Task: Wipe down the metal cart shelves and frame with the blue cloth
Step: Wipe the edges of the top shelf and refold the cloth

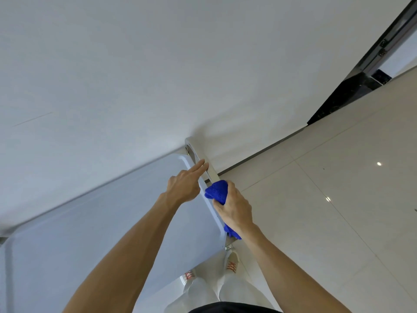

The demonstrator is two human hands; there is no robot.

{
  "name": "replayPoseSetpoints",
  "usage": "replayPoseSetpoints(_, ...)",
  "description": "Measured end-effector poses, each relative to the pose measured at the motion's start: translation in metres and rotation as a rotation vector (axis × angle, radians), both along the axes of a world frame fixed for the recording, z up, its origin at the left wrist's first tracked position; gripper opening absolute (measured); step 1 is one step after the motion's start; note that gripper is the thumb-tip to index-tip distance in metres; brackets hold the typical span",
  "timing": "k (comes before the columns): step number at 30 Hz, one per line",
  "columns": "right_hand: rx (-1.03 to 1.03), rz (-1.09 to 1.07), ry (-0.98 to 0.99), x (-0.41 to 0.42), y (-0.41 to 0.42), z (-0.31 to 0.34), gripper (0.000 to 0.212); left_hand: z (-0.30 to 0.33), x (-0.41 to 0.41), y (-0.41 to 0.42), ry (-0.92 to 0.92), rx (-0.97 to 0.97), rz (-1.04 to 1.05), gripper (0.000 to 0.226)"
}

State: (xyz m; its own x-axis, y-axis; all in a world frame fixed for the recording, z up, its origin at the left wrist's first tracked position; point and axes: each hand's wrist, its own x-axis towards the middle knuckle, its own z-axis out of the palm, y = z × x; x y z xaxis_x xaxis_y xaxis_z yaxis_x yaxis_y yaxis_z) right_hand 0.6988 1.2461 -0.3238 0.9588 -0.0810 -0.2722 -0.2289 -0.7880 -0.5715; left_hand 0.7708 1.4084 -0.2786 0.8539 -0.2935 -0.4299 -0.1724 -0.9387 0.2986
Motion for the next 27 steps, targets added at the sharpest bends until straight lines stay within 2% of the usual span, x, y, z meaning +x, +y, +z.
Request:
replayPoseSetpoints(4,0.246,-0.057,-0.131,-0.039,-0.017,-0.027,0.070,-0.008,0.000,0.003,-0.001,0.021,-0.018,0.085)
replayPoseSetpoints(6,0.416,-0.118,-0.071,-0.069,-0.030,-0.043,0.072,-0.012,0.001,0.003,0.002,0.010,-0.008,0.084)
replayPoseSetpoints(9,0.623,-0.200,0.108,-0.095,-0.047,-0.061,0.061,-0.016,0.002,0.004,-0.003,-0.006,0.009,0.083)
replayPoseSetpoints(12,0.684,-0.231,0.197,-0.098,-0.050,-0.068,0.051,-0.020,0.002,0.005,-0.012,-0.012,0.012,0.083)
replayPoseSetpoints(14,0.700,-0.228,0.189,-0.096,-0.048,-0.067,0.048,-0.023,0.003,0.006,-0.017,-0.043,0.020,0.083)
replayPoseSetpoints(18,0.627,-0.165,0.054,-0.079,-0.041,-0.050,0.055,-0.031,0.000,0.013,0.004,-0.334,0.101,0.072)
replayPoseSetpoints(20,0.457,-0.072,-0.027,-0.065,-0.034,-0.038,0.068,-0.038,-0.010,0.017,-0.056,-0.414,0.203,0.064)
replayPoseSetpoints(23,0.205,0.023,-0.024,-0.042,-0.023,-0.022,0.078,-0.056,-0.030,0.027,-0.010,-0.363,0.362,0.056)
replayPoseSetpoints(27,-0.005,0.128,0.059,0.000,-0.007,-0.008,0.071,-0.077,-0.045,0.039,0.171,-0.226,0.415,0.055)
